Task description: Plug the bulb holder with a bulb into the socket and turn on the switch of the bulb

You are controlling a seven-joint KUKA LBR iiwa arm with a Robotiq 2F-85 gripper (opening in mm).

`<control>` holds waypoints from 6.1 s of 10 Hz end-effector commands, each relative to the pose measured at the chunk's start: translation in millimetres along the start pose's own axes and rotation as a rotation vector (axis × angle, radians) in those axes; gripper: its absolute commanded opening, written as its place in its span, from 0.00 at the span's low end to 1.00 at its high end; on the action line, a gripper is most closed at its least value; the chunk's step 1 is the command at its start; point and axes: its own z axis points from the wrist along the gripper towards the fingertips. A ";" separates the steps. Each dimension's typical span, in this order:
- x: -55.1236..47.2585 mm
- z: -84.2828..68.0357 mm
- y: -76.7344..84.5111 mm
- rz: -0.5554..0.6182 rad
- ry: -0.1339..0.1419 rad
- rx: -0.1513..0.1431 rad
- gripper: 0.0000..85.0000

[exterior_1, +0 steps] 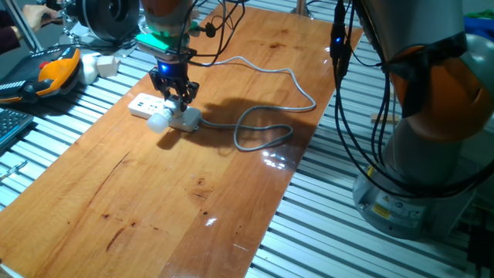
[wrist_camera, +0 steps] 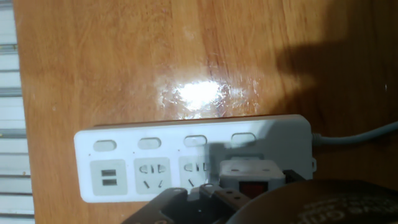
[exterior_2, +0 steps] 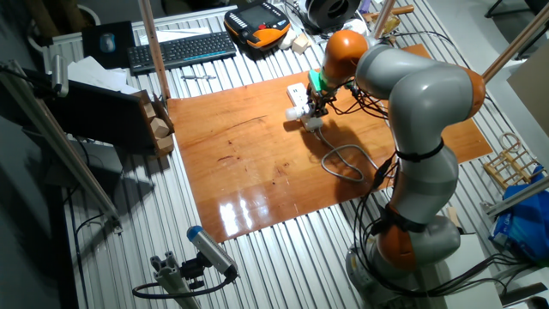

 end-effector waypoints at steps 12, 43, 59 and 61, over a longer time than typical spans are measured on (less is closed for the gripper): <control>10.3 -63.2 2.2 -0.099 -0.032 0.014 0.60; -30.4 13.1 3.0 -0.007 -0.026 -0.004 0.00; -31.0 14.6 4.8 -0.062 -0.070 -0.018 0.00; -33.2 22.0 7.5 -0.037 -0.066 -0.018 0.00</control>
